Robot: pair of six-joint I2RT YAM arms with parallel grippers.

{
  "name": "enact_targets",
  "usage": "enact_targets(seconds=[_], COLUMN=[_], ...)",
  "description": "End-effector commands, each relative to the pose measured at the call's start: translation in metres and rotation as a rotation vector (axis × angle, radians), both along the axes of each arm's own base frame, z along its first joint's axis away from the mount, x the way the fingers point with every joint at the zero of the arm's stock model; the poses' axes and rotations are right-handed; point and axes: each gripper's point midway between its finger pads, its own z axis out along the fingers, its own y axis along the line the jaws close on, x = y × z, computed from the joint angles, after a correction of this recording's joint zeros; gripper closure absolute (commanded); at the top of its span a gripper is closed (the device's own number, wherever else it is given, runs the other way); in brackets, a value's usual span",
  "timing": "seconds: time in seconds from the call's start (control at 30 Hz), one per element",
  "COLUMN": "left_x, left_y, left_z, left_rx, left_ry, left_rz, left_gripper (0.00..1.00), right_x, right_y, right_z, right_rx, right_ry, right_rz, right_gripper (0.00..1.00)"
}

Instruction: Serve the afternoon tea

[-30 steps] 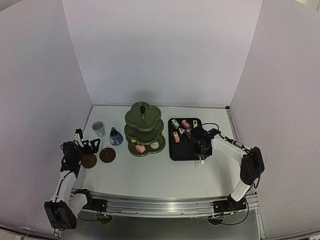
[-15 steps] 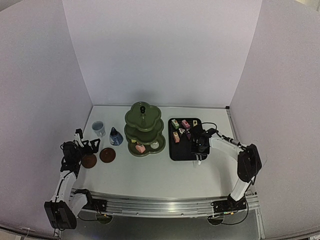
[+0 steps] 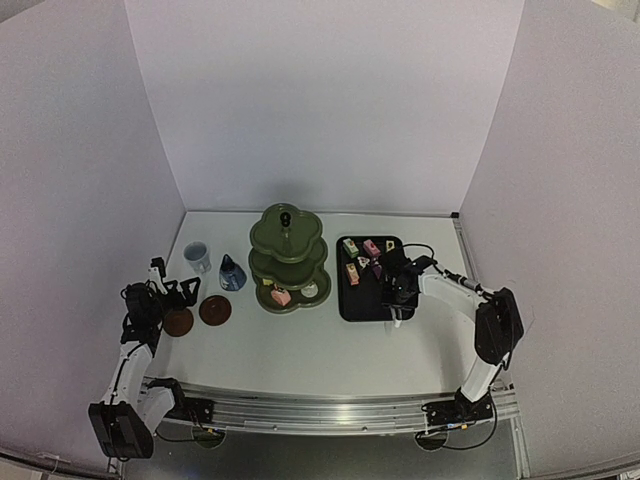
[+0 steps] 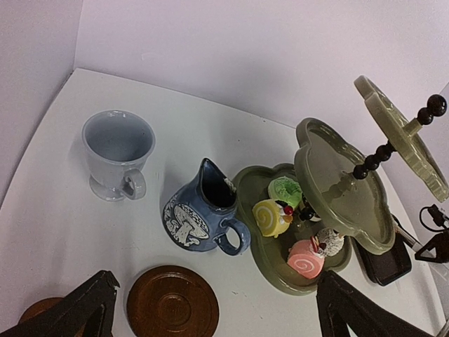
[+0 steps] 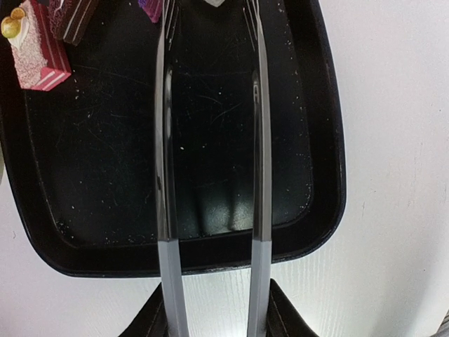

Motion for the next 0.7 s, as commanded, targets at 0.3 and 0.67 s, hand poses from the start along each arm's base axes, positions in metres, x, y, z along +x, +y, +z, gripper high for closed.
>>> enact_targets(seconds=[0.3,0.67], left_x=[0.005,0.005], left_y=[0.001,0.001], left_z=[0.022,0.021], left_rx=[0.035,0.029], left_ry=[-0.063,-0.062], left_rz=[-0.003,0.000], left_gripper=[0.00,0.00], right_x=[0.029,0.018], right_y=[-0.007,-0.017], right_z=[0.004,0.005], right_rx=[-0.025,-0.020], right_ry=[-0.064,-0.056], right_rz=[-0.124,-0.162], right_gripper=[0.62,0.82])
